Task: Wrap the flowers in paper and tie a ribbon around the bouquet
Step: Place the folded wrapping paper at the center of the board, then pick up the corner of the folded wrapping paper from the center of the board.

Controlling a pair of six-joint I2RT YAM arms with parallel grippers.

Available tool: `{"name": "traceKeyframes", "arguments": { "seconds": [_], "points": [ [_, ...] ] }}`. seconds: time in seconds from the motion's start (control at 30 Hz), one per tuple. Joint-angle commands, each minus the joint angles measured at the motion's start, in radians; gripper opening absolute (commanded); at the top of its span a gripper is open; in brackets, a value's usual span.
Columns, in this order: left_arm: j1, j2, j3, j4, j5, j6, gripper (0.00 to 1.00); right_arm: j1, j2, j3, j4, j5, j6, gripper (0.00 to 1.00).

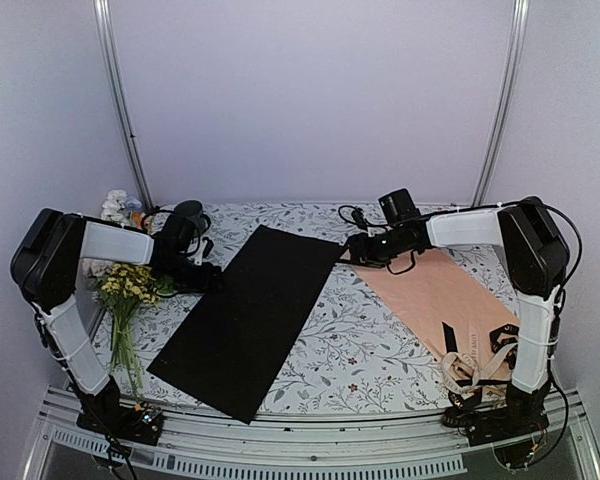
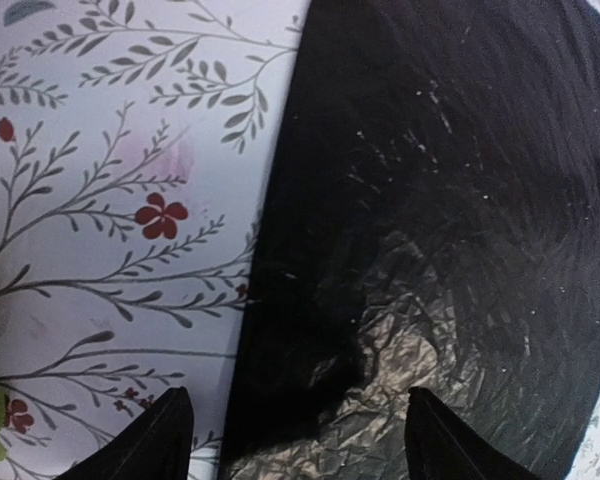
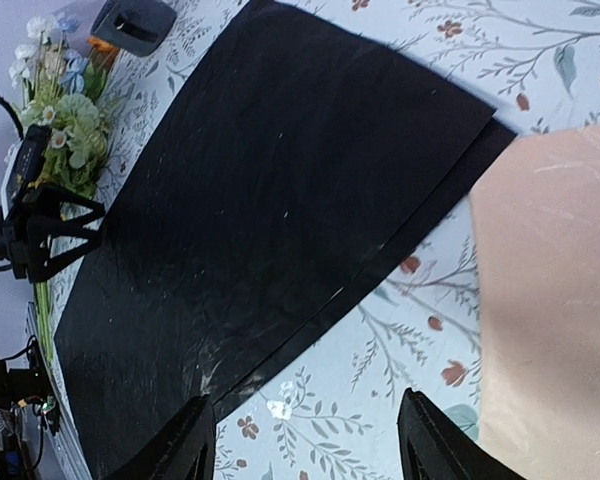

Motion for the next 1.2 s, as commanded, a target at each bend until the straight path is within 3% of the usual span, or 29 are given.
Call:
{"name": "traceKeyframes", "arguments": {
  "seconds": [0.0,0.43,0.6,0.83,1.17],
  "points": [
    [-0.015,0.042,-0.015,-0.018,0.019,0.013,0.74,-0.051,0.083,0.119,0.041,0.076,0.052,0.63],
    [-0.021,0.048,-0.014,-0.011,0.028,0.029,0.72,-0.068,0.434,0.526,-0.005,0.025,0.159,0.5],
    [-0.027,0.051,-0.013,-0.007,0.028,0.035,0.72,-0.062,0.515,0.631,-0.039,-0.062,0.163,0.33],
    [-0.032,0.059,-0.013,-0.005,0.025,0.04,0.72,-0.047,0.518,0.638,-0.051,-0.069,0.147,0.3],
    [-0.035,0.065,-0.014,0.001,0.026,0.045,0.72,-0.026,0.537,0.644,0.068,-0.266,0.148,0.33]
  ]
}}
